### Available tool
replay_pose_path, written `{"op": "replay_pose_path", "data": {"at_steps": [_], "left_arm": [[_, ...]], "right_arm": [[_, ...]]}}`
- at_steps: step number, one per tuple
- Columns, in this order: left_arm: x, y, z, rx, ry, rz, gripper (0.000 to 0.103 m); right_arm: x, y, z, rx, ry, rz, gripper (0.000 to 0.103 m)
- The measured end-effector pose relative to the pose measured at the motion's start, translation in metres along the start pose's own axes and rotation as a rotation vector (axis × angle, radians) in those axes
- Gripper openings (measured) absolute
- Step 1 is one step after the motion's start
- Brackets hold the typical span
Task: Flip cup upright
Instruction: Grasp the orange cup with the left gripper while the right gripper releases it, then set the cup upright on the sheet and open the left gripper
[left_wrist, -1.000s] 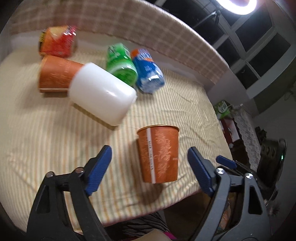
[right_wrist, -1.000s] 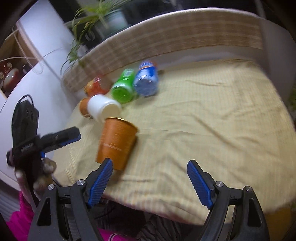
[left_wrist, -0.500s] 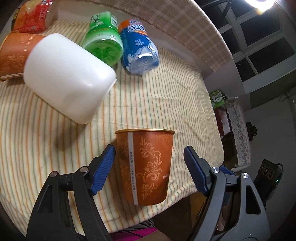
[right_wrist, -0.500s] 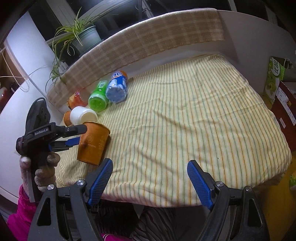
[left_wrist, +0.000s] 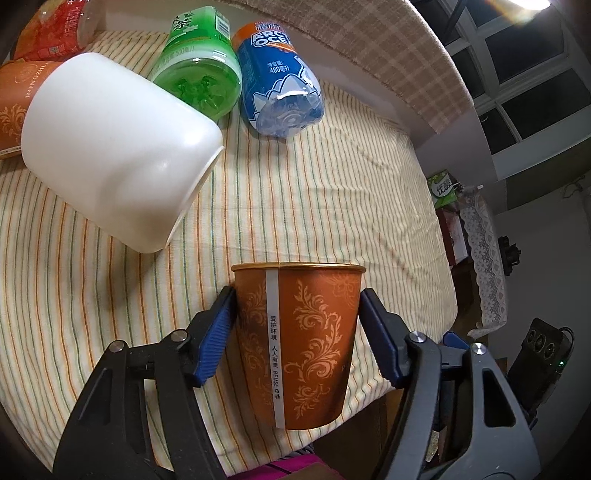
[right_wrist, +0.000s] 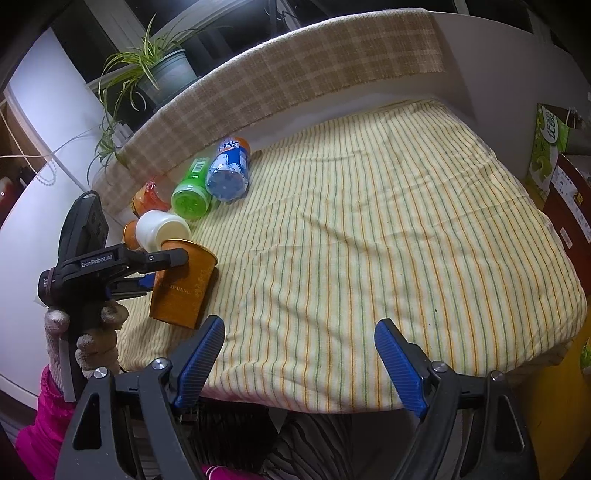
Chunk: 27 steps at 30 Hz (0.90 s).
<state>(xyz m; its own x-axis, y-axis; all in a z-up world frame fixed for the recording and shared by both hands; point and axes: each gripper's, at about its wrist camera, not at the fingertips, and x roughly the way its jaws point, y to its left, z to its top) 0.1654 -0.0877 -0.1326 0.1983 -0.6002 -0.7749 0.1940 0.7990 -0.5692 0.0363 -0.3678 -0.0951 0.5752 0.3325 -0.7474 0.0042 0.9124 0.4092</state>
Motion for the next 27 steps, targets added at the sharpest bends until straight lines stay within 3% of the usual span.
{"op": "replay_pose_path", "data": {"at_steps": [5,13,27], "left_arm": [[-0.002,-0.004,-0.001,0.021,-0.019,0.019,0.069],[-0.02,-0.026,-0.009,0.128,-0.127,0.101,0.068],[-0.028,-0.043,-0.011,0.219,-0.254,0.19,0.068]], "right_arm": [[0.002,0.0,0.001,0.004,0.004,0.001,0.085],[0.005,0.002,0.001,0.003,0.012,0.007,0.085],[0.009,0.002,-0.002,0.013,0.022,0.012,0.085]]}}
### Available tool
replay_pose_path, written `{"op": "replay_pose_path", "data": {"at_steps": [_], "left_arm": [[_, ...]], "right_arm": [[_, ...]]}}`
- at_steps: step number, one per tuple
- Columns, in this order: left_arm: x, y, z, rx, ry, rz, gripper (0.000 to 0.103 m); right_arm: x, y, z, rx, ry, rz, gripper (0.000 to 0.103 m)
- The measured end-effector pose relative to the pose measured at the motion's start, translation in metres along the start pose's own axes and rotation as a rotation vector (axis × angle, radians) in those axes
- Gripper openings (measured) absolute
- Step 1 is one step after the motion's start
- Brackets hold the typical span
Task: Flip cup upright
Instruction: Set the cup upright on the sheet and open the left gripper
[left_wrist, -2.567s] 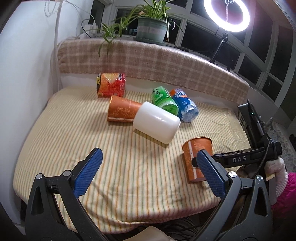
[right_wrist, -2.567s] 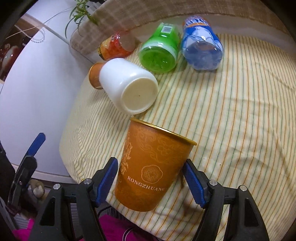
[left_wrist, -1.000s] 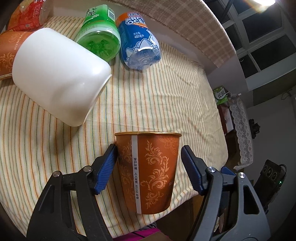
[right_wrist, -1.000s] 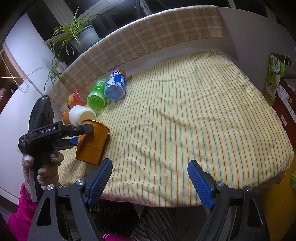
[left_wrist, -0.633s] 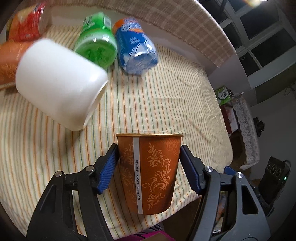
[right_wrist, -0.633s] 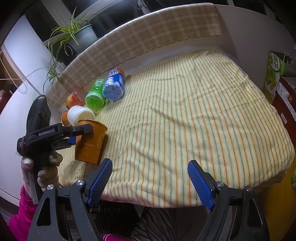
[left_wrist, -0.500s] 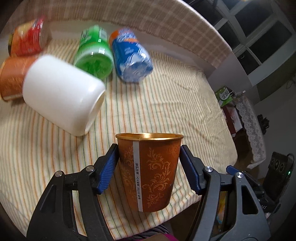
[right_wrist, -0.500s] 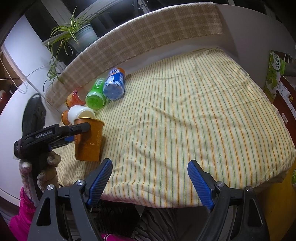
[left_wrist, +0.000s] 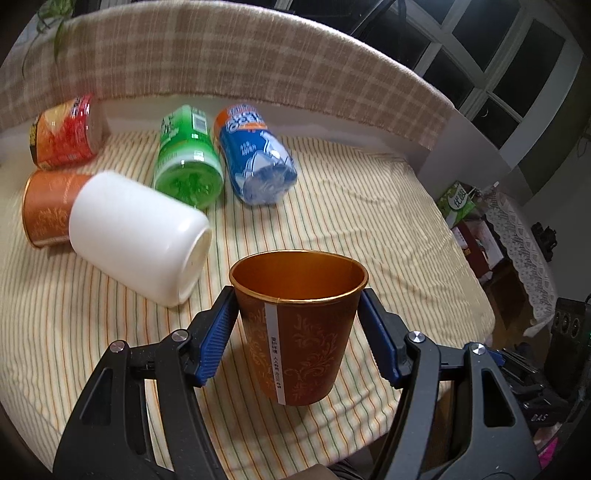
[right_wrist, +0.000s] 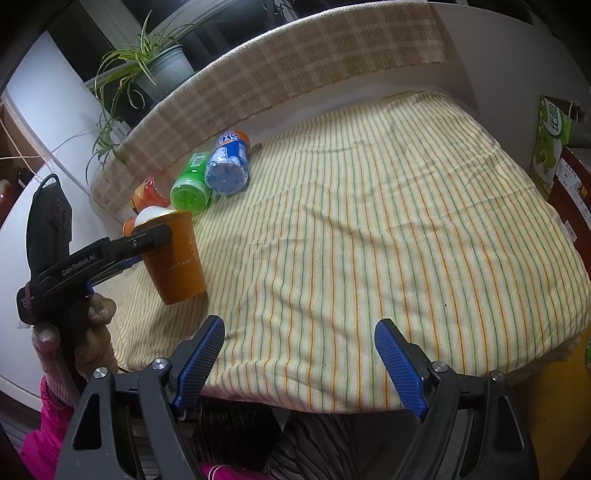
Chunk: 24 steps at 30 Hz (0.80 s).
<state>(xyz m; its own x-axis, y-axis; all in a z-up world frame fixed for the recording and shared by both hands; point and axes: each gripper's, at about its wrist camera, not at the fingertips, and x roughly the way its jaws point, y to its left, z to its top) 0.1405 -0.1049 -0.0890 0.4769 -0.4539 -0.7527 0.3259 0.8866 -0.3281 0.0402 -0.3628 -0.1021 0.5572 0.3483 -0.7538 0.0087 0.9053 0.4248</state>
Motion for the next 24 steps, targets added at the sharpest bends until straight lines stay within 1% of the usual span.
{"op": "replay_pose_path", "data": {"at_steps": [13,17,24], "left_arm": [[0.015,-0.019,0.015,0.08,-0.118,0.08,0.068],[0.021,-0.021,0.014,0.089,-0.126,0.092,0.068],[0.02,-0.02,0.009,0.116,-0.122,0.088,0.068]], "right_arm": [[0.0,0.0,-0.001,0.004,0.002,0.006,0.085],[0.0,0.0,-0.002,0.002,0.0,0.001,0.085],[-0.003,0.0,-0.001,0.002,-0.011,-0.002,0.085]]}}
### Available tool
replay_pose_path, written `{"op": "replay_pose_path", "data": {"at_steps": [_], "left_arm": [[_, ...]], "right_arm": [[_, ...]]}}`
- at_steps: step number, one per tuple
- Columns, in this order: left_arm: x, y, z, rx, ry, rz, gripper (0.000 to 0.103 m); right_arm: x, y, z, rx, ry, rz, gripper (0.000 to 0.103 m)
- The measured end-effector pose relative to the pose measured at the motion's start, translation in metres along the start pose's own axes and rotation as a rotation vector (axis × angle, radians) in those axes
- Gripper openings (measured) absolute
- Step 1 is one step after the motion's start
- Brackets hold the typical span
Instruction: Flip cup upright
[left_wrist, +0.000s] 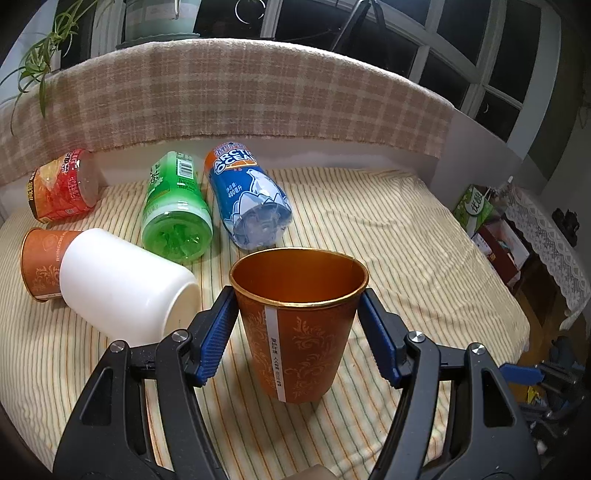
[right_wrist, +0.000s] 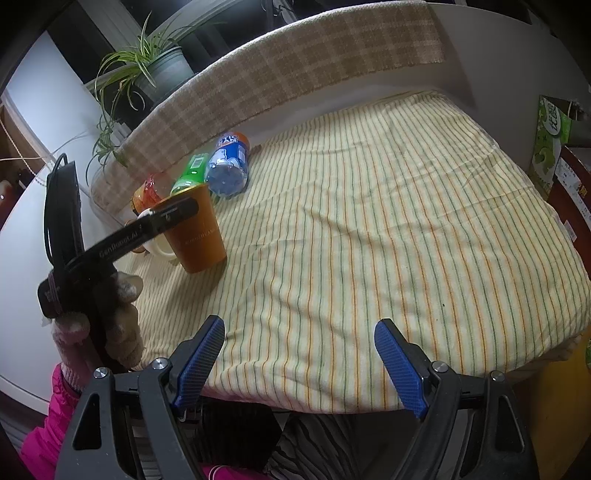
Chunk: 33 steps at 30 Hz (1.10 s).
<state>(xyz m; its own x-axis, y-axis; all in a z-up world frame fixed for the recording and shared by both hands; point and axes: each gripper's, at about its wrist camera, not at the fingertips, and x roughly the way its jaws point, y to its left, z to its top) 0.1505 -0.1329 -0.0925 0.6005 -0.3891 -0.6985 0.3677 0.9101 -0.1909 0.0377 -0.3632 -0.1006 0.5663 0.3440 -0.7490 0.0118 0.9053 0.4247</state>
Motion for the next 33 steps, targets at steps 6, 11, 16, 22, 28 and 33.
{"op": "replay_pose_path", "data": {"at_steps": [6,11,16,22,28,33], "left_arm": [[-0.007,0.001,-0.006,0.012,0.005,-0.013,0.068],[-0.013,0.003,-0.011,0.012,0.011,-0.021,0.068],[-0.016,0.003,-0.015,0.007,0.026,-0.04,0.068],[-0.017,0.004,-0.02,0.006,0.045,-0.047,0.069],[-0.02,0.007,-0.027,-0.005,0.058,-0.052,0.078],[-0.025,0.01,-0.031,-0.004,0.058,-0.047,0.081]], "right_arm": [[-0.002,0.006,0.002,-0.014,-0.009,0.003,0.085],[-0.001,0.012,0.003,-0.03,-0.015,0.0,0.085],[-0.003,0.019,0.003,-0.053,-0.027,-0.013,0.085],[-0.005,0.024,0.003,-0.066,-0.042,-0.022,0.085],[-0.008,0.028,0.003,-0.088,-0.065,-0.046,0.085],[-0.007,0.035,0.005,-0.107,-0.081,-0.059,0.085]]}}
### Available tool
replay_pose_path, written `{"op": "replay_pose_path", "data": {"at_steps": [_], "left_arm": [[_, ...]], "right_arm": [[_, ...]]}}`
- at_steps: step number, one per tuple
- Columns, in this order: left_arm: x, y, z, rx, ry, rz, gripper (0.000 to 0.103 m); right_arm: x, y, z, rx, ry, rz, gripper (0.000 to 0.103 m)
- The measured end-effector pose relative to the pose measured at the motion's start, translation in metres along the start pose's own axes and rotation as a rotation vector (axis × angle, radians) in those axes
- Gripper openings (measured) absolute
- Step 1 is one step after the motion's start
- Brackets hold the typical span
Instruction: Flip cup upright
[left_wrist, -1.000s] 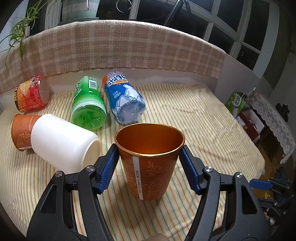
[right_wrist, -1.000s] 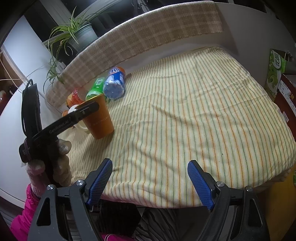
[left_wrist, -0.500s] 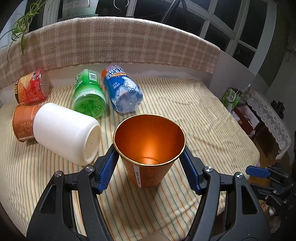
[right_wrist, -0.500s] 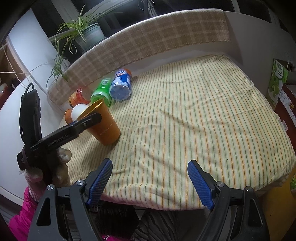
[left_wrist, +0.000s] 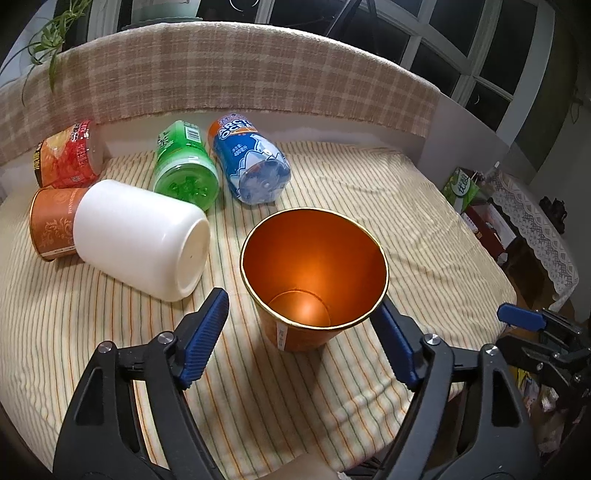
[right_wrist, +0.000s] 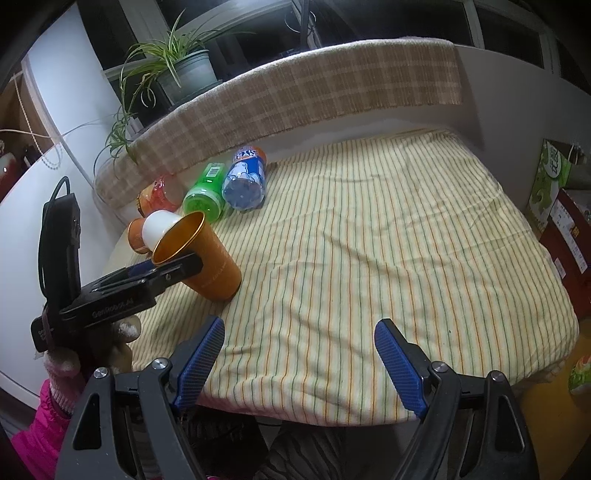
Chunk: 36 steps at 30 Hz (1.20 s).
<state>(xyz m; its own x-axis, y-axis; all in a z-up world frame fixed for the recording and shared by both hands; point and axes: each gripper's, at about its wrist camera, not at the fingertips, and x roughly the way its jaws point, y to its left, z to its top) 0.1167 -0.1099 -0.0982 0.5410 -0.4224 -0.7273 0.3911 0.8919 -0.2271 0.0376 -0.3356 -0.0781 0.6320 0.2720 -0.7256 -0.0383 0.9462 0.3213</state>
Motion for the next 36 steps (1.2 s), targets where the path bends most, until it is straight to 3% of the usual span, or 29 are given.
{"op": "replay_pose_path", "data": {"at_steps": [18,22,30,36], "left_arm": [[-0.027,0.01,-0.018,-0.005,-0.045,0.032,0.082],[-0.03,0.009,-0.019,-0.002,-0.051,0.034,0.09],[-0.042,0.009,-0.024,0.0,-0.076,0.038,0.09],[-0.069,0.01,-0.031,-0.008,-0.146,0.085,0.09]], "right_arm": [[-0.002,0.019,0.003,-0.068,-0.071,-0.05,0.087],[-0.001,0.022,0.003,-0.068,-0.074,-0.045,0.087],[-0.002,0.029,0.003,-0.082,-0.087,-0.045,0.087],[-0.003,0.037,0.003,-0.114,-0.124,-0.072,0.089]]}}
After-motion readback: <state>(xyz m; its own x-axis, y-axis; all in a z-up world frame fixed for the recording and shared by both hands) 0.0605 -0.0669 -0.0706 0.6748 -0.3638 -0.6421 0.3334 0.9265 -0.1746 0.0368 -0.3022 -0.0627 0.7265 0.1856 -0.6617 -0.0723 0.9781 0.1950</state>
